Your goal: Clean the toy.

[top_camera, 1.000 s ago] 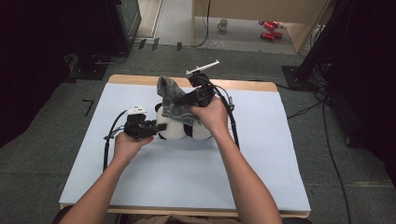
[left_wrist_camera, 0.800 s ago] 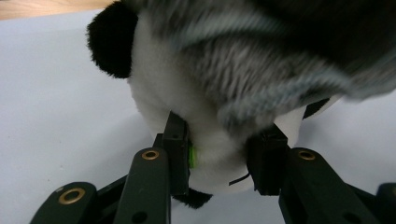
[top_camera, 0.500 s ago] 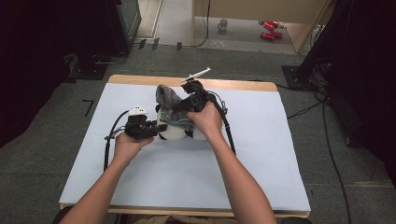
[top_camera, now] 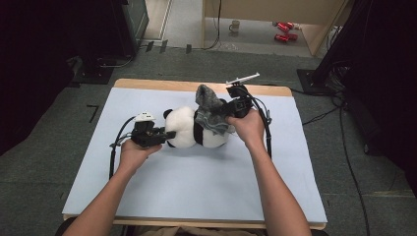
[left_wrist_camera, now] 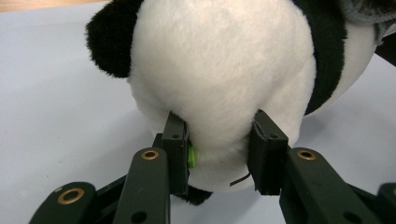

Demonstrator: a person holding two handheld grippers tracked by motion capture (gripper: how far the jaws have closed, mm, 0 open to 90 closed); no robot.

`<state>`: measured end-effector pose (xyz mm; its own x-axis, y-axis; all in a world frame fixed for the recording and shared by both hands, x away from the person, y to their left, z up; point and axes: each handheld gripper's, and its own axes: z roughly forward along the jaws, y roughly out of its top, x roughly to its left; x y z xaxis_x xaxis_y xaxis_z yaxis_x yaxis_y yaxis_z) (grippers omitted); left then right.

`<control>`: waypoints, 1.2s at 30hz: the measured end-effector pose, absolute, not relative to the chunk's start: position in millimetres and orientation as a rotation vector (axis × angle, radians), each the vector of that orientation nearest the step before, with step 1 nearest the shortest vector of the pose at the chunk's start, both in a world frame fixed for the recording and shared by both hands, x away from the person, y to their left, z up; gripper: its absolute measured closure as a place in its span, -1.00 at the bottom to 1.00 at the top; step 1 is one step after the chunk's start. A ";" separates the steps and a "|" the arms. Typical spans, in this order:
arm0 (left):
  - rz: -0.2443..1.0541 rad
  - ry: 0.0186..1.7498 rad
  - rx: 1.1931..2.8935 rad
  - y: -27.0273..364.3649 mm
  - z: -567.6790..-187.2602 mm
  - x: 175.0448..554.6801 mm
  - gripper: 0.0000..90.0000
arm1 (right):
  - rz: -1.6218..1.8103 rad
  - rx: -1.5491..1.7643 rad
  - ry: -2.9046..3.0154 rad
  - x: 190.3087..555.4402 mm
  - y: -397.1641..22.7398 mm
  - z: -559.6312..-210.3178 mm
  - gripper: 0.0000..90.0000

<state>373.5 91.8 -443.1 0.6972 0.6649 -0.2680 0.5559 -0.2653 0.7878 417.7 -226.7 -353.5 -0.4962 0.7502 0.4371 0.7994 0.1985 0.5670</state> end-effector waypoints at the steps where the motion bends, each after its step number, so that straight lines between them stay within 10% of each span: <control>1: 0.141 0.945 1.944 91.9 -443.3 373.7 0.43 | -1.197 -1.551 -2.375 416.8 -230.8 -353.2 0.72; 19: 0.140 0.936 1.949 94.7 -446.6 374.7 0.35 | -1.190 -1.625 -2.363 408.4 -268.0 -358.1 0.71; 36: 0.215 0.743 1.942 117.1 -435.1 359.0 -0.20 | -1.185 -1.644 -2.367 414.3 -264.9 -360.5 0.72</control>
